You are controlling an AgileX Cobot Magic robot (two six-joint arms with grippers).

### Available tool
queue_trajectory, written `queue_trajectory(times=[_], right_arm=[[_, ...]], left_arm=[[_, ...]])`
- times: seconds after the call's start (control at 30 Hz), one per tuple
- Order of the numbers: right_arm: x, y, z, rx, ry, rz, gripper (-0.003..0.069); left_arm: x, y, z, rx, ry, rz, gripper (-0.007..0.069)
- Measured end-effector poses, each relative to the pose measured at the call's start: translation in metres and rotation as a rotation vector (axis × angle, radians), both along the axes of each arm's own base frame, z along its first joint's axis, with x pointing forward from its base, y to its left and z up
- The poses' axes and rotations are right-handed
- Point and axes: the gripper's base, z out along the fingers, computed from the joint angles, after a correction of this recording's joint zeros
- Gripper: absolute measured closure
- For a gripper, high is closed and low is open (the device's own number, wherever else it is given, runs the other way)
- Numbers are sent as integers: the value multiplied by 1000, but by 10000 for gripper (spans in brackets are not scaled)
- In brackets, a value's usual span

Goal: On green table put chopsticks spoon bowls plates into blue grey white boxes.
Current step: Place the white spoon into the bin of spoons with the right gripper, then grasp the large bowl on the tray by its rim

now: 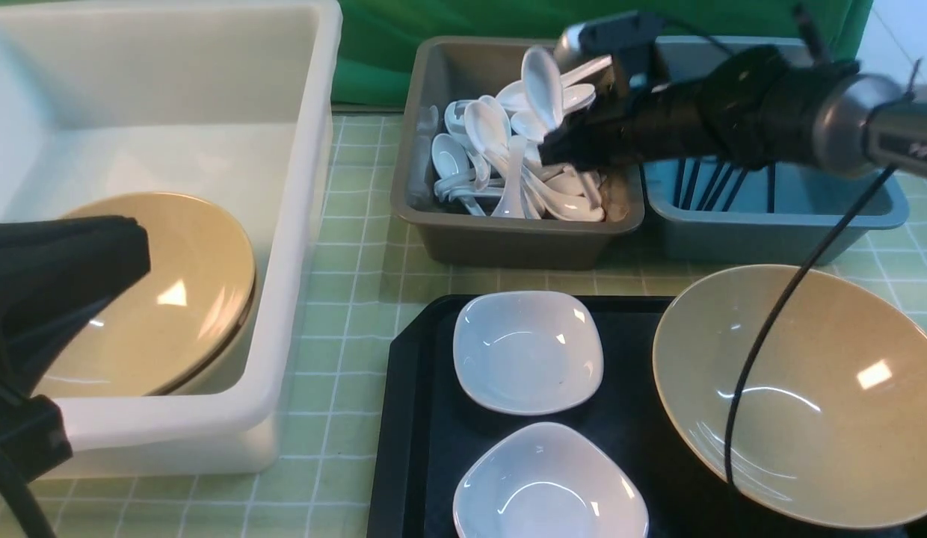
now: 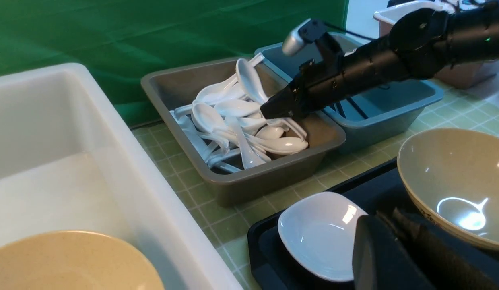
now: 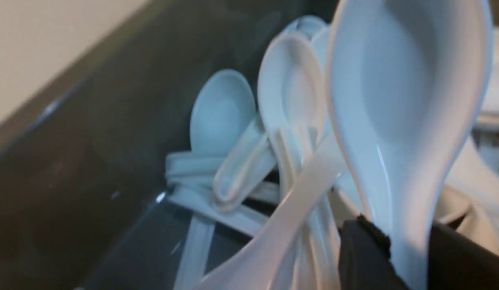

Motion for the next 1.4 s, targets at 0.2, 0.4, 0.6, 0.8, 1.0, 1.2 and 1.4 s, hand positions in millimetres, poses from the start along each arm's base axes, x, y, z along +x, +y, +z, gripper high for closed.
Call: queue_trajectory(times=[0.2, 0.4, 0.6, 0.8, 1.0, 1.2, 1.4], right_arm=[[-2, 2, 4, 36, 32, 14, 397], [-14, -8, 26, 34, 57, 145, 365], [-34, -34, 74, 96, 99, 230, 363], [-80, -57, 132, 127, 173, 387, 363], [-140, -65, 175, 34, 204, 419, 365], [-216, -73, 185, -22, 160, 402, 429], [-308, -92, 164, -65, 57, 313, 575]], left_arm=[[-1, 0, -3, 17, 33, -11, 627], [-2, -1, -6, 33, 63, -21, 627], [-3, -1, -8, 41, 84, -28, 627], [0, -3, -10, 40, 114, -28, 627], [21, -15, -20, 6, 230, -42, 627], [61, -38, -41, -86, 424, -40, 627], [102, -68, -70, -106, 685, -114, 627]])
